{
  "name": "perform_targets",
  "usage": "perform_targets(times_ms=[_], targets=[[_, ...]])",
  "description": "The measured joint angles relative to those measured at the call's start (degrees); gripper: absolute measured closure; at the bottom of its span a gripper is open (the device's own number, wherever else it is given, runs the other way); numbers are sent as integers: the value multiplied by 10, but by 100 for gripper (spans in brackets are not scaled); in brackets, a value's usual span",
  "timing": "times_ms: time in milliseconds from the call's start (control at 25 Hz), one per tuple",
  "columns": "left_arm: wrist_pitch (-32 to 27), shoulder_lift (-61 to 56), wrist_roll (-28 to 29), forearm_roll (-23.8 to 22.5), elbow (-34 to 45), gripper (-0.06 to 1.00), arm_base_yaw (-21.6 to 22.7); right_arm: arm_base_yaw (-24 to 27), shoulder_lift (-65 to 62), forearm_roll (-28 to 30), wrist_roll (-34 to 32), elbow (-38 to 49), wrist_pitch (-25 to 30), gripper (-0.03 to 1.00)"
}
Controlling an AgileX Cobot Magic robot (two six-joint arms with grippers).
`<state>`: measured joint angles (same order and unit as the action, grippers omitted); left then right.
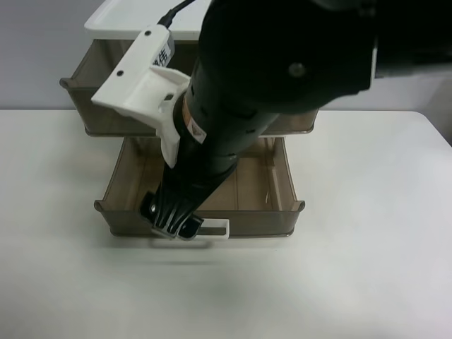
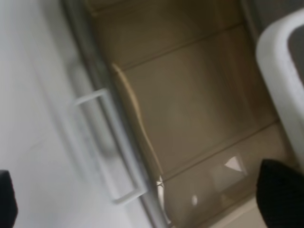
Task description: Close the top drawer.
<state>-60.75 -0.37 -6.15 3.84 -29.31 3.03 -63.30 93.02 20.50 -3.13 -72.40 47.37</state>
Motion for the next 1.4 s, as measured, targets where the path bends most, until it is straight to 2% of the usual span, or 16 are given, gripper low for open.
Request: perform_targets(times_ms=[200, 400, 720, 1040, 1280, 1400], targets=[[0, 0, 0, 0, 0, -5, 0, 44, 7, -5, 16, -29, -27, -2], [0, 0, 0, 0, 0, -5, 0, 82, 39, -44, 49, -56, -38, -2], [0, 0, 0, 0, 0, -5, 0, 112, 85, -71, 65, -114, -39, -2], [0, 0, 0, 0, 0, -5, 0, 151, 95, -73, 71, -127, -69, -2], [0, 0, 0, 0, 0, -5, 0, 165, 92, -90, 75, -127, -60, -2], [0, 0, 0, 0, 0, -5, 0, 165, 67, -110, 97, -133, -32, -2]])
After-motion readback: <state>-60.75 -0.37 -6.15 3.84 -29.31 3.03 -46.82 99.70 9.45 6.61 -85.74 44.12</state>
